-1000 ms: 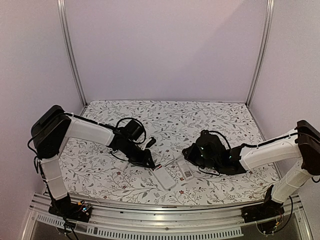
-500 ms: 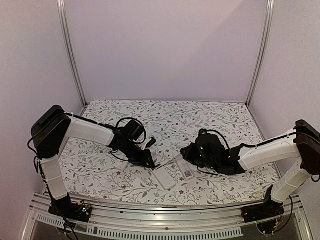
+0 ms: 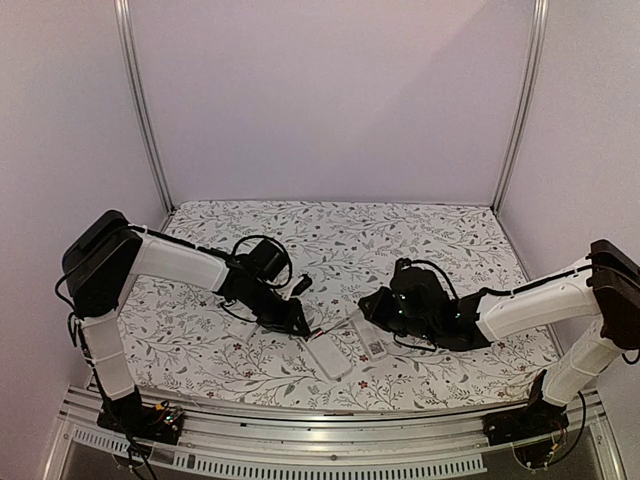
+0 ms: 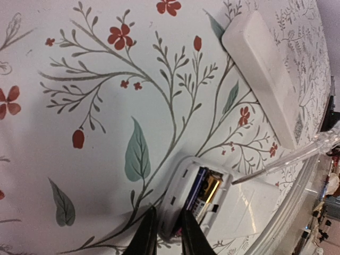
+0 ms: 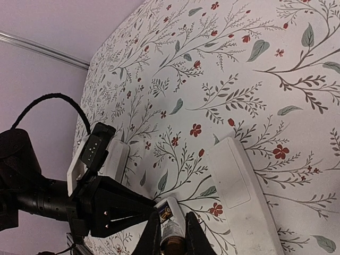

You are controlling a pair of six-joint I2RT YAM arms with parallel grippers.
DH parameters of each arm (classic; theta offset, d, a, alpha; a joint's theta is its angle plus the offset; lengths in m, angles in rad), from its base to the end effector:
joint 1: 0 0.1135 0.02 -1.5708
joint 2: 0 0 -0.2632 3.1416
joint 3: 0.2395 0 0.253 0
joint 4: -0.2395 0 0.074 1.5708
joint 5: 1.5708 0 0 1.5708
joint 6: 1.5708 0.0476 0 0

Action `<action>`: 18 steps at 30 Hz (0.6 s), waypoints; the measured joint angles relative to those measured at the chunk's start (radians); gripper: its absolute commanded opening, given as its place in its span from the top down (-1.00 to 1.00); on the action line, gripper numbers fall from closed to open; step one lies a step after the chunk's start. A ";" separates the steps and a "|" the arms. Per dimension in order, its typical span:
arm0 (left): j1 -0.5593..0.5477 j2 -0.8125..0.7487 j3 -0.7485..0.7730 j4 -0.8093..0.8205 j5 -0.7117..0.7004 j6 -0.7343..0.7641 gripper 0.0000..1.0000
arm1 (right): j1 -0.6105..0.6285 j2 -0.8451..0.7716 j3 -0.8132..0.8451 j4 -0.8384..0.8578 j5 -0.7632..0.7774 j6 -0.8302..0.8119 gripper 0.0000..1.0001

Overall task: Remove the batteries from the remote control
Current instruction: Remove the battery from the remote control without the battery cover.

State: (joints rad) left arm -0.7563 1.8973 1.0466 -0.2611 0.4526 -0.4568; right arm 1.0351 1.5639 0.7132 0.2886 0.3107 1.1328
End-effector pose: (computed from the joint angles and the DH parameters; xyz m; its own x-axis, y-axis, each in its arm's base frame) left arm 0.2500 -0.2645 0.1129 -0.9196 0.3223 -0.2247 0.3927 0.7391 -0.5473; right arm 0.1791 0.2732 0.1679 -0.7372 0.4472 -0.5064 -0.0449 0.7155 0.6972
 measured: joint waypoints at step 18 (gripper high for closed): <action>0.000 0.000 0.000 0.001 0.000 0.000 0.69 | 0.007 0.075 0.034 0.020 0.018 0.000 1.00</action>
State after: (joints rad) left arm -0.7563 1.8977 1.0466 -0.2600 0.4530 -0.4568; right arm 1.0420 1.6390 0.7467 0.3088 0.3283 1.1328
